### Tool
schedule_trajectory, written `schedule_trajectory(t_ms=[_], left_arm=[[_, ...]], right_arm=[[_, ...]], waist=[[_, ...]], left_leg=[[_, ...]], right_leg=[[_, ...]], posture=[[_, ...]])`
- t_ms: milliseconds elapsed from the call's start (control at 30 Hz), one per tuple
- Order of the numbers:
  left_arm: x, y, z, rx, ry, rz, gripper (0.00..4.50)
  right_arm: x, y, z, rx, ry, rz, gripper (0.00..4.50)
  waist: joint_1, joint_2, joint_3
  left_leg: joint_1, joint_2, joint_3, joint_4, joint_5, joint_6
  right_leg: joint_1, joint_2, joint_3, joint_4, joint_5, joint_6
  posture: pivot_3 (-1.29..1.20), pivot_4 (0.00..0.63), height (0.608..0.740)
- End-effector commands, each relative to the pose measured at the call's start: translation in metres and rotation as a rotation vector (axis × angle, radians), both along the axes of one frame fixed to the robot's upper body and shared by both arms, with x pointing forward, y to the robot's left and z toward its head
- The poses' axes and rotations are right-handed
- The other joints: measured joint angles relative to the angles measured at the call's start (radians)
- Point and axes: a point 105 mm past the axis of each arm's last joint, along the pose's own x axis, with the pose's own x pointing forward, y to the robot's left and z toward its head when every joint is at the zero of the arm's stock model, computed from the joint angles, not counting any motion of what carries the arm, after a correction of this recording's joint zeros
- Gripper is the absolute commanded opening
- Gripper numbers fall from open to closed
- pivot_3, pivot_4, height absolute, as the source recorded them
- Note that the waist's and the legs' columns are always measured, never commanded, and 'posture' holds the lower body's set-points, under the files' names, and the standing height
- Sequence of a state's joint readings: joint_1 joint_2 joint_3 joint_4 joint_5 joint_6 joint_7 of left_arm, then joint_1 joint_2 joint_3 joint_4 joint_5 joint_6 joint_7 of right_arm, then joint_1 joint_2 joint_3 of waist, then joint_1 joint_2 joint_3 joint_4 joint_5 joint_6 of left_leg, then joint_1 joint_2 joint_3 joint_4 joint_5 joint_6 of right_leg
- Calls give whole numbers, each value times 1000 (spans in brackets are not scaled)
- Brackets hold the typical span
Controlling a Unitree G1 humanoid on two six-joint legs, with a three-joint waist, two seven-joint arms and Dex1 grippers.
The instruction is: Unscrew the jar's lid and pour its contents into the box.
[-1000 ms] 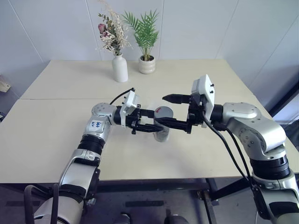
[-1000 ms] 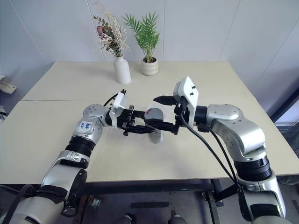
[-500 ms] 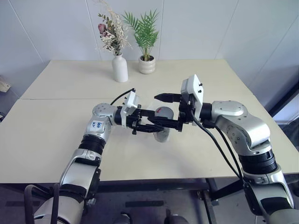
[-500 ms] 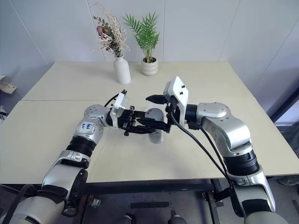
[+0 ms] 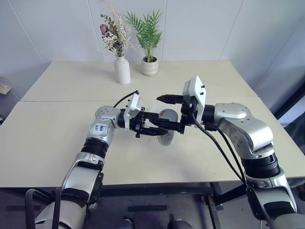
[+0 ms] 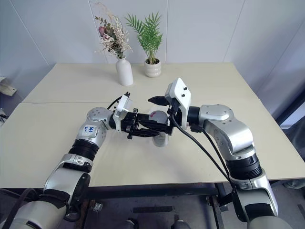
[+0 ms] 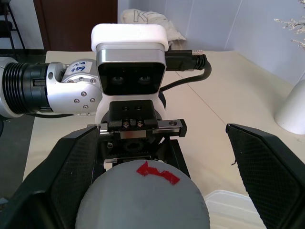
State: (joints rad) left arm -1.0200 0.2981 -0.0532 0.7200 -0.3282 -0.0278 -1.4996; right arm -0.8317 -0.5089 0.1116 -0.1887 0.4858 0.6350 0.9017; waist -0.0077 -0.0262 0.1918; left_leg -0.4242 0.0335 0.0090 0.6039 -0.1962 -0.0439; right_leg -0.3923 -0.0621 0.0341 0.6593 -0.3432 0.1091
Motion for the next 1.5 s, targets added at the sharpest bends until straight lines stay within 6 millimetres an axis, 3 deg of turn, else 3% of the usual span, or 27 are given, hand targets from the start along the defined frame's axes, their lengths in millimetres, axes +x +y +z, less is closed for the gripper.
schedule_trajectory(t_ms=[33, 900, 1500], left_arm=[[-3, -1, 13, -5, -57, -26, 2106], [-4, 2, 11, -4, -49, -19, 2106], [-2, 3, 12, 2, -48, -12, 2106]], right_arm=[[-1, -10, 7, -5, -41, -30, 4466], [-3, -47, 8, -55, -55, -142, 4466], [-17, -58, 5, -73, -36, -141, 4466]], waist=[[0, 0, 0], [1, 0, 0], [2, 0, 0]], left_leg=[[0, 0, 0, 0, 0, 0], [0, 0, 0, 0, 0, 0], [0, 0, 0, 0, 0, 0]], right_leg=[[0, 0, 0, 0, 0, 0], [0, 0, 0, 0, 0, 0], [0, 0, 0, -1, 0, 0]], posture=[[0, 150, 740], [0, 150, 740], [0, 150, 740]])
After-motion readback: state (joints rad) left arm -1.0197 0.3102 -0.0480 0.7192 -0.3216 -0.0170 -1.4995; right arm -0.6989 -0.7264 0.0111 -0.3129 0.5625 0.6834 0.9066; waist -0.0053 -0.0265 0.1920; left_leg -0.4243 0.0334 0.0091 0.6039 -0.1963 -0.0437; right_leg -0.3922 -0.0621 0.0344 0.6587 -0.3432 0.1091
